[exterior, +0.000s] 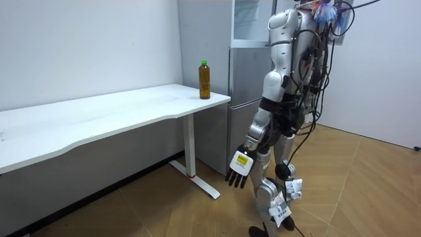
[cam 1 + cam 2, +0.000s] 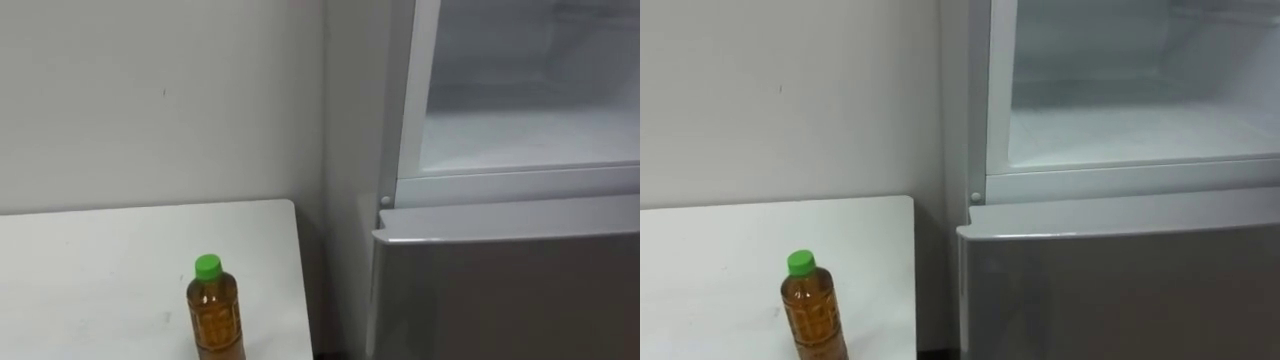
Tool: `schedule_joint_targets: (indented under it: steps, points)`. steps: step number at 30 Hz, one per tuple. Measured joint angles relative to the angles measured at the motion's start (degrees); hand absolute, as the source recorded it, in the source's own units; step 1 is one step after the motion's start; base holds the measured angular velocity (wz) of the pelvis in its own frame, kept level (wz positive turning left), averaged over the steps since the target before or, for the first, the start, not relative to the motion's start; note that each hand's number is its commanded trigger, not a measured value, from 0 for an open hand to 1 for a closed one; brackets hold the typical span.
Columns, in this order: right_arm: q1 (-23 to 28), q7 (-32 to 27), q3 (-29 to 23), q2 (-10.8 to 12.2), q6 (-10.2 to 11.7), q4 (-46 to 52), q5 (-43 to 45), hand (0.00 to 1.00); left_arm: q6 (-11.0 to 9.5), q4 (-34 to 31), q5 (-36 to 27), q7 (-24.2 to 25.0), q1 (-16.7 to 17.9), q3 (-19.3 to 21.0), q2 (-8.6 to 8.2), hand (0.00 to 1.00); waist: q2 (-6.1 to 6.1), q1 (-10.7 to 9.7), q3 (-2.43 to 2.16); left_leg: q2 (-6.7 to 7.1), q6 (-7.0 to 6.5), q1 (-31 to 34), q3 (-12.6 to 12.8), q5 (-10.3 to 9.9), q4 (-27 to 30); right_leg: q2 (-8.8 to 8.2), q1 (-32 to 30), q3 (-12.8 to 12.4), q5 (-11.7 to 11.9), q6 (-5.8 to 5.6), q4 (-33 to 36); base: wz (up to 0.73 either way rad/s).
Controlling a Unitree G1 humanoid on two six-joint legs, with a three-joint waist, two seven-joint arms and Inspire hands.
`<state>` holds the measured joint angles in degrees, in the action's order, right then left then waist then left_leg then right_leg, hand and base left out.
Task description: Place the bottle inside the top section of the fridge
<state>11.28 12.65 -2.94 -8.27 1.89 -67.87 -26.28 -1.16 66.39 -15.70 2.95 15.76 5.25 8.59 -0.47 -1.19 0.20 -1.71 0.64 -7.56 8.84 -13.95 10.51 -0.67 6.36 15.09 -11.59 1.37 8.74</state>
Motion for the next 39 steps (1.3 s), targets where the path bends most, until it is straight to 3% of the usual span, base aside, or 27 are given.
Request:
schedule_joint_targets:
  steps: [7, 12, 20, 31, 39]
  points:
    - [0.0, 0.3, 2.0, -0.7, -0.1, 6.2, 7.5, 0.0, 0.0, -0.2, -0.5, 0.3, -0.8, -1.4, 0.53, 0.0, 0.11, 0.4, 0.02, -0.05, 0.0, 1.5, 0.4, 0.0, 0.4, -0.23, -1.3, 0.7, 0.1, 0.09, 1.0, 0.02]
    - [-0.1, 1.7, 6.2, -0.9, -0.8, 16.9, 15.1, 0.0, -0.1, -0.1, -0.4, 1.2, -2.1, -2.1, 0.7, 0.0, -0.01, 1.7, 0.09, 0.0, 0.0, 1.7, 0.4, 0.0, 0.3, -0.26, -1.2, 0.7, 0.1, 0.08, 1.0, 0.02]
    - [1.5, 6.9, 11.9, -1.6, -1.4, 46.6, 20.3, 0.0, -0.1, -1.8, -0.4, 1.7, -2.4, -2.1, 0.8, 0.0, 0.07, 4.5, 0.12, 0.11, -0.01, 2.1, -0.4, 0.0, 0.9, -0.47, -1.4, 1.5, 0.1, 0.08, 0.9, 0.04]
    - [0.8, 10.7, 12.3, -2.0, -3.2, 60.5, 22.0, 0.0, -0.1, -2.4, -0.5, 4.1, -0.5, 0.2, 1.12, 0.0, -0.86, 5.2, -0.03, 0.31, -0.03, 2.4, -1.3, 0.0, 1.0, -0.74, -0.9, 2.7, 0.0, -0.03, 1.0, 0.05]
    - [-0.2, 11.4, 12.1, -2.5, -3.2, 68.6, 21.9, 0.0, -0.1, -1.5, -0.5, 3.8, -0.5, 0.3, 1.08, 0.0, -0.87, 7.6, -0.11, 0.31, -0.05, 2.0, -1.5, 0.0, 1.0, -0.78, -0.4, 2.8, 0.0, -0.03, 1.1, 0.01]
